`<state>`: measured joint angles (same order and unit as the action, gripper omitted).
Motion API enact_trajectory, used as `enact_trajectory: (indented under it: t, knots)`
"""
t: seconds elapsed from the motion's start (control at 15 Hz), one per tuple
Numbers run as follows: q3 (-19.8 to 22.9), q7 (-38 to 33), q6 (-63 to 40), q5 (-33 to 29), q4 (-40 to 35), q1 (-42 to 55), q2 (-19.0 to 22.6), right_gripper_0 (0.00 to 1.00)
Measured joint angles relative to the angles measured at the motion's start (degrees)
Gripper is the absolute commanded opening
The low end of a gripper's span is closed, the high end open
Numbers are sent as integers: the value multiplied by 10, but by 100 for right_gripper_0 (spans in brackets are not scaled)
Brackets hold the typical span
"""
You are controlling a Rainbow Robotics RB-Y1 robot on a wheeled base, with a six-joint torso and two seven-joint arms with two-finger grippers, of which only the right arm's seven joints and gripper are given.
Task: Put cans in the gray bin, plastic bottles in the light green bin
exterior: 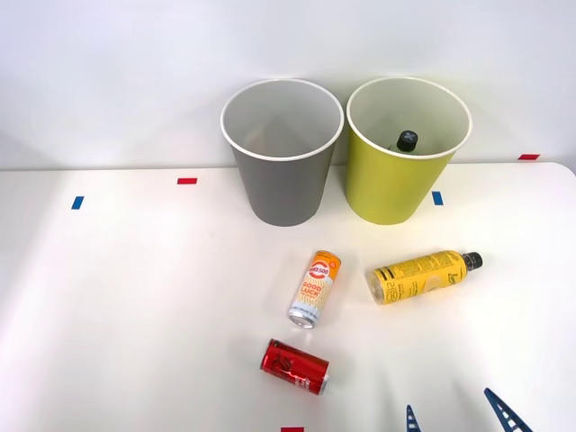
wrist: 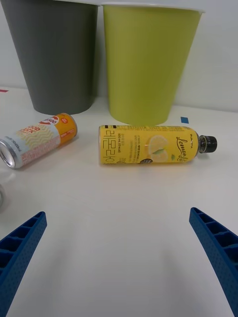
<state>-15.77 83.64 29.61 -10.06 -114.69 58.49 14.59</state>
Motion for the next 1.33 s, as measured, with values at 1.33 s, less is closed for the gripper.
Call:
enact_trajectory:
  t: [1.33]
  knots:
    - [10,-66,-834,273,-307,-416,298,100]
